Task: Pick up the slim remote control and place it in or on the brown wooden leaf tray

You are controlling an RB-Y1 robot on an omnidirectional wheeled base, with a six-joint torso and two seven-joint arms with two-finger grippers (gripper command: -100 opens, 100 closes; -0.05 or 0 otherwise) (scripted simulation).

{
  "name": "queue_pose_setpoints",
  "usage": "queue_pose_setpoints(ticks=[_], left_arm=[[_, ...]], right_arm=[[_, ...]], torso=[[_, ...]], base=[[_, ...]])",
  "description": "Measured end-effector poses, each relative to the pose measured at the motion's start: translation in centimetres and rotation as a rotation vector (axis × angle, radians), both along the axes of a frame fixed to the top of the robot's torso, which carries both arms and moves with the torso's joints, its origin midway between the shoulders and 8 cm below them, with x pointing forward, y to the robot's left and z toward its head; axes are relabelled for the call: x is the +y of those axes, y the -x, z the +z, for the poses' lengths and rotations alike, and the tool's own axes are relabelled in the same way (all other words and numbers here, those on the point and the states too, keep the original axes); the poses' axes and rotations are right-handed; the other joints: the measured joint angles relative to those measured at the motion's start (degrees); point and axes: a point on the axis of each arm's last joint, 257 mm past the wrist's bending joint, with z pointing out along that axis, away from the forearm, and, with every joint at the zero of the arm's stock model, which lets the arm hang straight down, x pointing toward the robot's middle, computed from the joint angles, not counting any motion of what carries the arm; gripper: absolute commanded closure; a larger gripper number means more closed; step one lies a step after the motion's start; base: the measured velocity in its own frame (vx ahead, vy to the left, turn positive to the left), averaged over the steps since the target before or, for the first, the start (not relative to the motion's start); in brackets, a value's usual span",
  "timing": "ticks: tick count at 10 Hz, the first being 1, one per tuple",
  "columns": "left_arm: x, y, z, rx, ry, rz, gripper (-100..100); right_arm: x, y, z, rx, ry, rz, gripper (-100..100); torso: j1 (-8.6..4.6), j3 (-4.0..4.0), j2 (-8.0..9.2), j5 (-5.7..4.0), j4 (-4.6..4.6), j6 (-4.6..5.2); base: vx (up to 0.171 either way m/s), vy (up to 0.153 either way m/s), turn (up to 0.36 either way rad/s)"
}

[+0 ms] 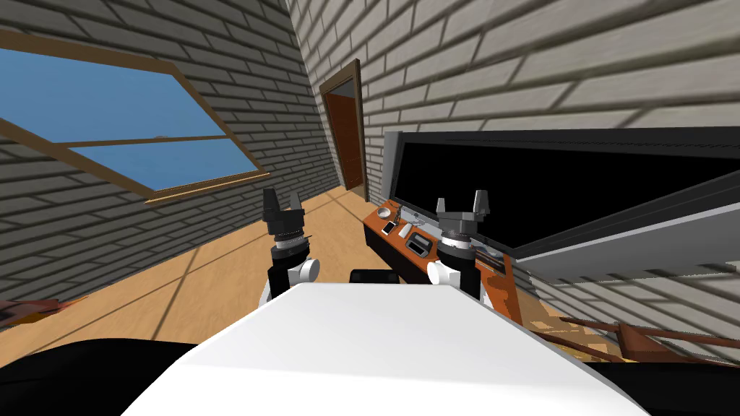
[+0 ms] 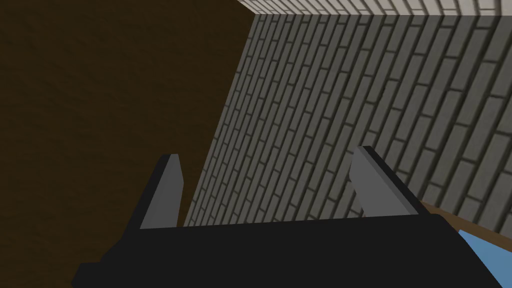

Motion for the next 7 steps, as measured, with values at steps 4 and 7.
queue_pose_setpoints(ticks=[4, 7], left_arm=[[0.0, 0.0, 0.0, 0.0, 0.0, 0.0, 0], [0.0, 0.0, 0.0, 0.0, 0.0, 0.0, 0]], right_arm=[[2.5, -1.3, -1.3, 0.051, 0.133, 0.044, -100], [5.2, -2.4, -3.3, 0.1, 0.29, 0.082, -100]], torso=[[0.14, 0.03, 0.05, 0.03, 0.01, -0.01], [0.12, 0.04, 0.07, 0.03, 0.01, -0.01]], base=[[-0.013, 0.037, 0.083], [-0.016, 0.031, 0.091]])
